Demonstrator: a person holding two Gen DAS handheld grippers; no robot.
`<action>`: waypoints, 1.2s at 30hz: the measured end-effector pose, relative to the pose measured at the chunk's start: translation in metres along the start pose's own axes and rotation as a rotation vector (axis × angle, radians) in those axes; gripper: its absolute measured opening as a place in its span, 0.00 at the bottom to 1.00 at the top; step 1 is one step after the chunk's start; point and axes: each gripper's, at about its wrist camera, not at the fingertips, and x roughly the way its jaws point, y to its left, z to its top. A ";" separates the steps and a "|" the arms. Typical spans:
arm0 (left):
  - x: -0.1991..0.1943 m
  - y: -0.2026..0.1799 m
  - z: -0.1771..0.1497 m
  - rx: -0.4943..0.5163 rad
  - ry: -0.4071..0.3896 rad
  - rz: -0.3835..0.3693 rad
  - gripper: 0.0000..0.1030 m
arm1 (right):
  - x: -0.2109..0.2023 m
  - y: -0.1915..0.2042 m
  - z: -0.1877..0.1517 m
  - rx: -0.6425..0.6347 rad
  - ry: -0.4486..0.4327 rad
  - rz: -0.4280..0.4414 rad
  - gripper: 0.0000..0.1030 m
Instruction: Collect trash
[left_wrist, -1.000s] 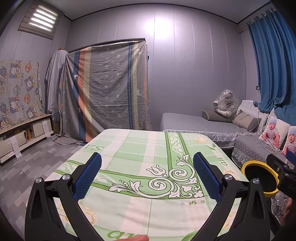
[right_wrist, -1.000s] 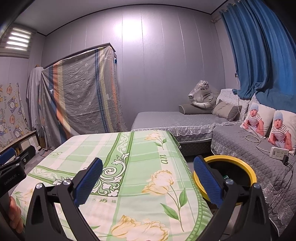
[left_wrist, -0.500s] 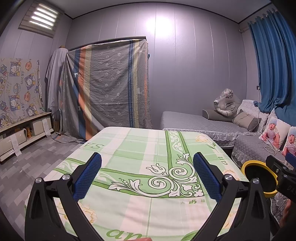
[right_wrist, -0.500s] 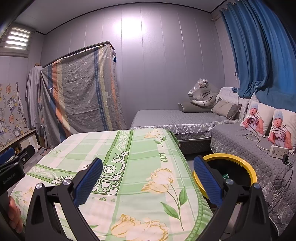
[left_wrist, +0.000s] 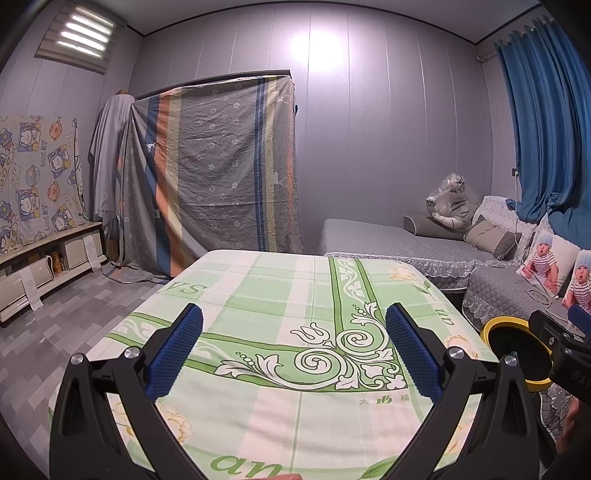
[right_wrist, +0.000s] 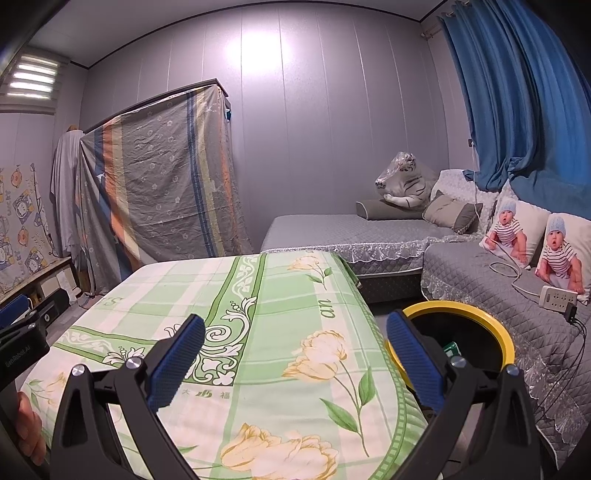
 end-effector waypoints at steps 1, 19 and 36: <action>0.000 0.000 -0.001 0.001 0.002 0.000 0.92 | 0.000 0.000 0.000 0.000 -0.001 0.000 0.92; 0.006 -0.001 0.000 0.004 0.009 -0.002 0.92 | 0.002 0.000 -0.002 0.006 0.011 -0.003 0.92; 0.008 -0.003 -0.001 0.002 0.014 -0.007 0.92 | 0.002 0.001 -0.003 0.009 0.015 -0.005 0.92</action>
